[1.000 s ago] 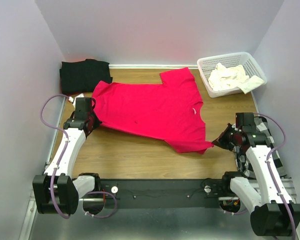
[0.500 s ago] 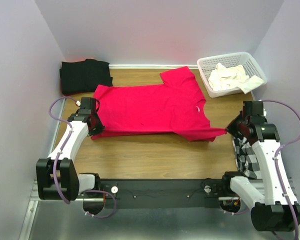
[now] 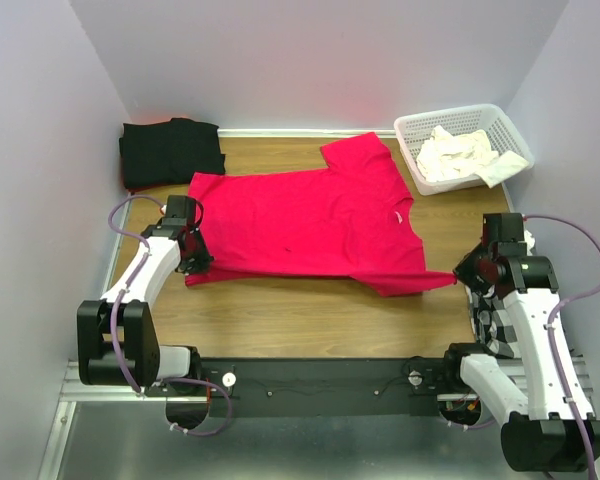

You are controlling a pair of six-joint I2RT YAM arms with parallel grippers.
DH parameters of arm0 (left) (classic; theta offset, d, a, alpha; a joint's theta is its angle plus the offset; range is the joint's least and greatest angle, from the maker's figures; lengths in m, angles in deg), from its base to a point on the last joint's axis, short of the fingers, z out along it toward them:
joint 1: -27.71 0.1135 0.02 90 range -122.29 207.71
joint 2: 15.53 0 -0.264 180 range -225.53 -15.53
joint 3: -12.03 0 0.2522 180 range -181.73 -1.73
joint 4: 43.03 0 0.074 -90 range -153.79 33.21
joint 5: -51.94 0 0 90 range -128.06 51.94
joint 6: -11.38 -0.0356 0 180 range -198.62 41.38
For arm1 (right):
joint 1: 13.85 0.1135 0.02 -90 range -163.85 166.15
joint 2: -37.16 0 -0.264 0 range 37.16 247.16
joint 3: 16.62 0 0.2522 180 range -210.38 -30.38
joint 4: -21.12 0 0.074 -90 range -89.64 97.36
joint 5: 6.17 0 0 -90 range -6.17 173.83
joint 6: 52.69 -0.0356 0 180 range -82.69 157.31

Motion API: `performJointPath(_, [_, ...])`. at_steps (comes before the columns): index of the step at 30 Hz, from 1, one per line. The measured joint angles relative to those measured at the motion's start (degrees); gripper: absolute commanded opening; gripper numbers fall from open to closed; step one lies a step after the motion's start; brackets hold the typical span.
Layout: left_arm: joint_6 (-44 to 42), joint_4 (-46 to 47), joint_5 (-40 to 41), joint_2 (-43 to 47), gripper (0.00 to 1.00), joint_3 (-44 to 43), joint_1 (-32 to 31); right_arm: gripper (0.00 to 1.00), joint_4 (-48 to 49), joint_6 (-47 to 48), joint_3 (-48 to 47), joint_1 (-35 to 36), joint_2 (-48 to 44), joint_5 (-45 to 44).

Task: Fold and stack the t-shirts
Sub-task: Fold the flattened tshirt in 1/3 of the way

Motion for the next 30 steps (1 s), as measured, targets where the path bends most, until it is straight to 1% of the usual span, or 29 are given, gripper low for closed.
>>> performJointPath(11, [-1.42, -0.59, -1.09, 0.92, 0.0, 1.03, -0.24, 0.01, 0.87, -0.33, 2.86, 0.0, 1.68, 0.96])
performJointPath(19, [-2.54, -4.83, -1.99, 5.68, 0.0, 1.25, -0.9, 0.01, 3.06, 0.15, 3.45, 0.0, 3.04, 2.99])
performJointPath(24, [-1.79, -6.54, -2.78, 6.73, 0.0, 0.2, -1.01, 0.01, 6.08, 1.62, 3.41, 0.0, 3.58, 3.54])
performJointPath(28, [-1.18, -6.01, -2.75, 5.4, 0.0, -1.79, -1.01, 0.01, 8.9, 3.15, 1.53, 0.0, 6.95, 3.48])
performJointPath(30, [-1.14, -4.94, -2.71, 4.15, 0.0, -2.49, -1.01, 0.01, 11.8, 4.24, 0.42, 0.0, 9.18, 3.5])
